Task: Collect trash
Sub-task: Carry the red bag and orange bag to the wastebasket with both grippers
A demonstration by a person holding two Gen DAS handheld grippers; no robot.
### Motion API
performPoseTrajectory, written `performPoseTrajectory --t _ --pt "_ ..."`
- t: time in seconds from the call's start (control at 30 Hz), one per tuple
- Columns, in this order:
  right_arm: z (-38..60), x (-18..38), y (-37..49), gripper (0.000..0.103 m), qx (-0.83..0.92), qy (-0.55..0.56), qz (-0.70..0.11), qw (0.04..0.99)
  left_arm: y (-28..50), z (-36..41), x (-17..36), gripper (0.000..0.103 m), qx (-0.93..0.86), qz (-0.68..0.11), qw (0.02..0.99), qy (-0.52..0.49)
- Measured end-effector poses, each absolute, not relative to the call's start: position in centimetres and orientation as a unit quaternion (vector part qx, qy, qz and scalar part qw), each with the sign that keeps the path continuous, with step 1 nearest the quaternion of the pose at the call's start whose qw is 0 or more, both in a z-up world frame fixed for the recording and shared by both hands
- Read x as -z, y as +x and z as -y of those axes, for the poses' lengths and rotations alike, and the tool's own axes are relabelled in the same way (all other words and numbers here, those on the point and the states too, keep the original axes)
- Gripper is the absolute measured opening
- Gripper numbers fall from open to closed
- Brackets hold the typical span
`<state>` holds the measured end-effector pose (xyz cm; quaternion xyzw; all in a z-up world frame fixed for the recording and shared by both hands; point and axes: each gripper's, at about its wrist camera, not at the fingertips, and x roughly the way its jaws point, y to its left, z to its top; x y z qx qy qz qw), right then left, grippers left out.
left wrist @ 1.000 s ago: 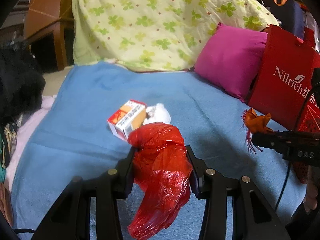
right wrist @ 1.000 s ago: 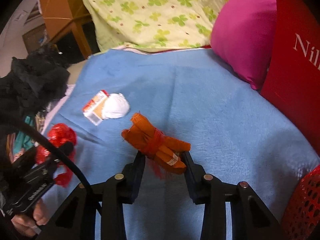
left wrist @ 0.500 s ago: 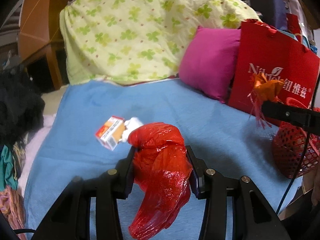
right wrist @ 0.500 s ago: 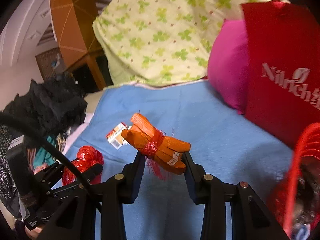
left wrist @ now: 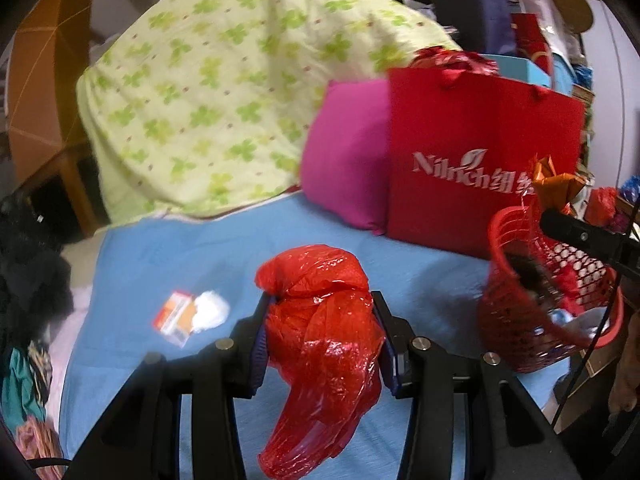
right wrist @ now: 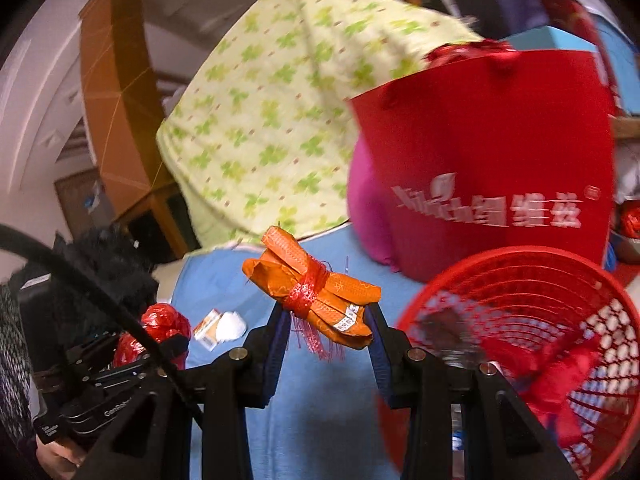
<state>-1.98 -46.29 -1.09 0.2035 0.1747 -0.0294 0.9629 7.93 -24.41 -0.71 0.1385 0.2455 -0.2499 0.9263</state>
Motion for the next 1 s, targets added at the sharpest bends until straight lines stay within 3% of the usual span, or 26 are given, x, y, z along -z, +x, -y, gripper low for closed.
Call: performPoseTrajectory --t 1.0 --pt "57.6 3.0 -8.0 0.041 0.118 0.321 -0.121 0.932 1.3 38.2 -2.1 0.048 0.367 -0.211 0.882 0.206"
